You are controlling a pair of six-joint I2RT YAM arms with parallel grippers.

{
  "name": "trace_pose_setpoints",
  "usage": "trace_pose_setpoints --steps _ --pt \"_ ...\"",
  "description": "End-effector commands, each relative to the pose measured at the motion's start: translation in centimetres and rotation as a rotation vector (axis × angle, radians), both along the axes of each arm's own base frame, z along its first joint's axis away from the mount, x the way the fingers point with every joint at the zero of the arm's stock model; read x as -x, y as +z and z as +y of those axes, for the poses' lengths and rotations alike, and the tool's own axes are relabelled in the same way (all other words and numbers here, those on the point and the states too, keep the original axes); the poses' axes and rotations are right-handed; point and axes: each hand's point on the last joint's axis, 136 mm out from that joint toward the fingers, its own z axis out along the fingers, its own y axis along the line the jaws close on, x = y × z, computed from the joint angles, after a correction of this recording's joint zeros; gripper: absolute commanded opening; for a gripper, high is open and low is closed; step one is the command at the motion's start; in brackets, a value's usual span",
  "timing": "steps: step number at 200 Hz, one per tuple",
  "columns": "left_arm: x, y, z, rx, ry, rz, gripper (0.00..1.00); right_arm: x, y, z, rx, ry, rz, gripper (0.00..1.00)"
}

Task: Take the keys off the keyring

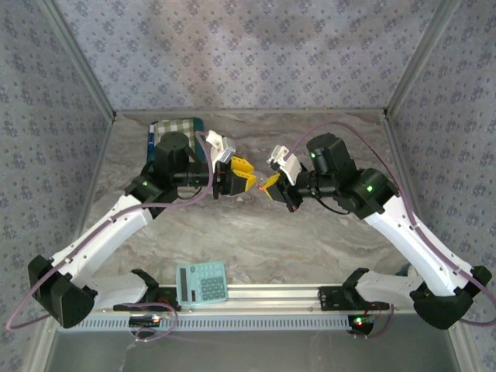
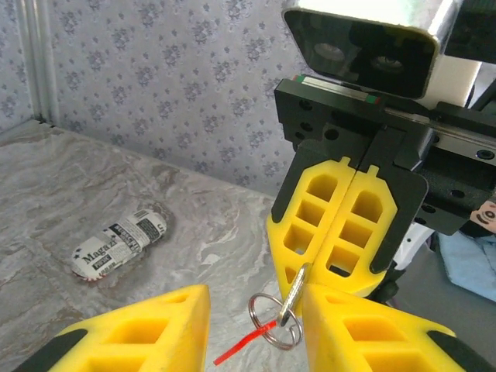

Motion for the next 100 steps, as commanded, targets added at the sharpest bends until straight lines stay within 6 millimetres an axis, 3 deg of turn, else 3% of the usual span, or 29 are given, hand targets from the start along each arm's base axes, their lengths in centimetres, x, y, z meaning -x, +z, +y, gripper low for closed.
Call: trace_pose_setpoints --steps 1,54,100 --pt "1.2 1.3 -0.4 0.018 -0.076 -0.018 0.38 0.6 -0.1 0.3 -0.002 0.042 -0.001 0.00" --pt "2.3 1.2 -1.1 0.004 -0.152 -0.001 0.34 0.6 -0.2 0.5 -0.002 0.049 0.003 0.00" --pt "3.3 0.8 -1.8 -0.021 -0.210 0.006 0.18 0.7 -0.4 0.6 0.006 0.048 0.006 0.00"
